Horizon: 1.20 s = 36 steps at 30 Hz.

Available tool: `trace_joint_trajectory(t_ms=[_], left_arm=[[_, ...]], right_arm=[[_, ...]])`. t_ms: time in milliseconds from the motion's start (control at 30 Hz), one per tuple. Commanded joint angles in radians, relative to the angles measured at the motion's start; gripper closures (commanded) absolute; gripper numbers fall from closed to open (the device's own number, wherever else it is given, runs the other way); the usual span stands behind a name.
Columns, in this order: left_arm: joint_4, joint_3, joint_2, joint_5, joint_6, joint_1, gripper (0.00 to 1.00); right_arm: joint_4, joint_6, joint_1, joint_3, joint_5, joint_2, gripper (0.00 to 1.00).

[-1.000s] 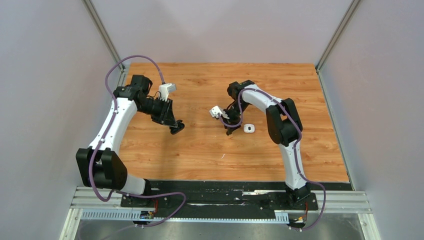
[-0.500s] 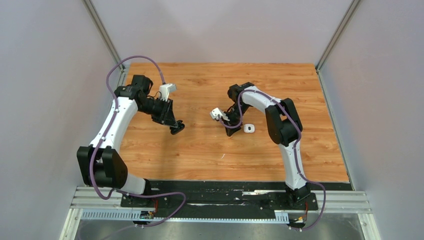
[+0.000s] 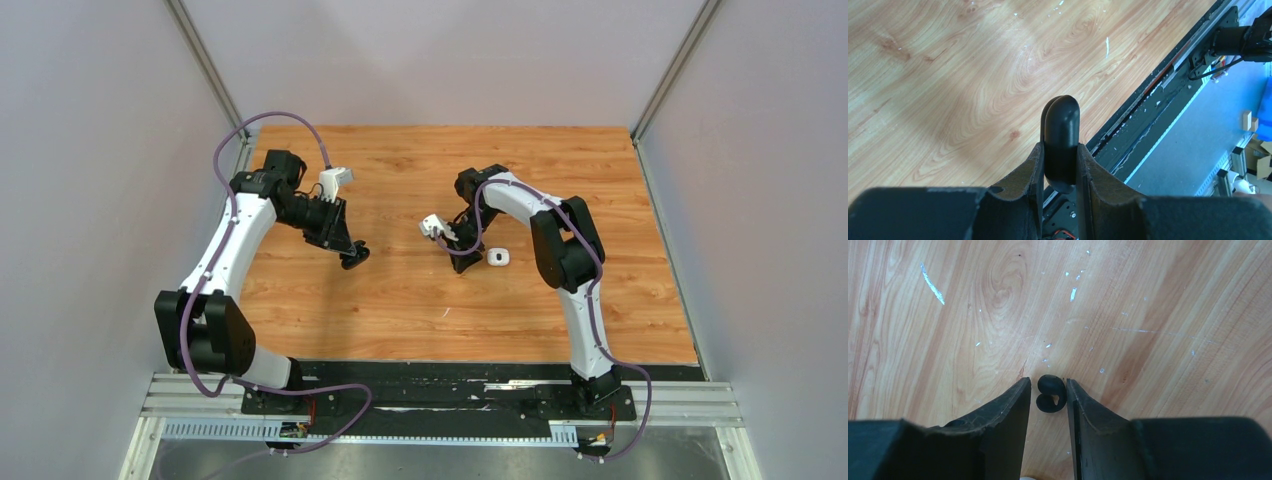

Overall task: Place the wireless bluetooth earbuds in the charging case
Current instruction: Pick up the earbud from the center of the board.

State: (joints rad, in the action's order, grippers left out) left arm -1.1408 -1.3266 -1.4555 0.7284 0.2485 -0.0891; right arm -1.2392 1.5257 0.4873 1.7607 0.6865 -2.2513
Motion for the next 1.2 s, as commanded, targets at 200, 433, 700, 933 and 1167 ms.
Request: trace_joint_trajectory(t_ms=[200, 433, 700, 933, 1167], left_arm=[[0.018, -0.007, -0.008, 0.036, -0.007, 0.006, 1.0], [0.021, -0.012, -0.014, 0.04, -0.008, 0.006, 1.0], [0.02, -0.013, -0.016, 0.042, -0.01, 0.006, 1.0], [0.019, -0.012, -0.018, 0.044, -0.008, 0.005, 1.0], [0.022, -0.014, -0.022, 0.046, -0.009, 0.006, 1.0]], right_arm=[[0.018, -0.034, -0.017, 0.034, -0.015, 0.028, 0.65], [0.014, -0.043, -0.023, 0.029, -0.018, 0.033, 0.67], [0.013, -0.063, -0.024, 0.041, 0.001, 0.032, 0.73], [-0.007, -0.078, -0.024, 0.058, -0.011, 0.024, 0.67], [-0.017, -0.094, -0.024, 0.073, -0.012, 0.022, 0.71]])
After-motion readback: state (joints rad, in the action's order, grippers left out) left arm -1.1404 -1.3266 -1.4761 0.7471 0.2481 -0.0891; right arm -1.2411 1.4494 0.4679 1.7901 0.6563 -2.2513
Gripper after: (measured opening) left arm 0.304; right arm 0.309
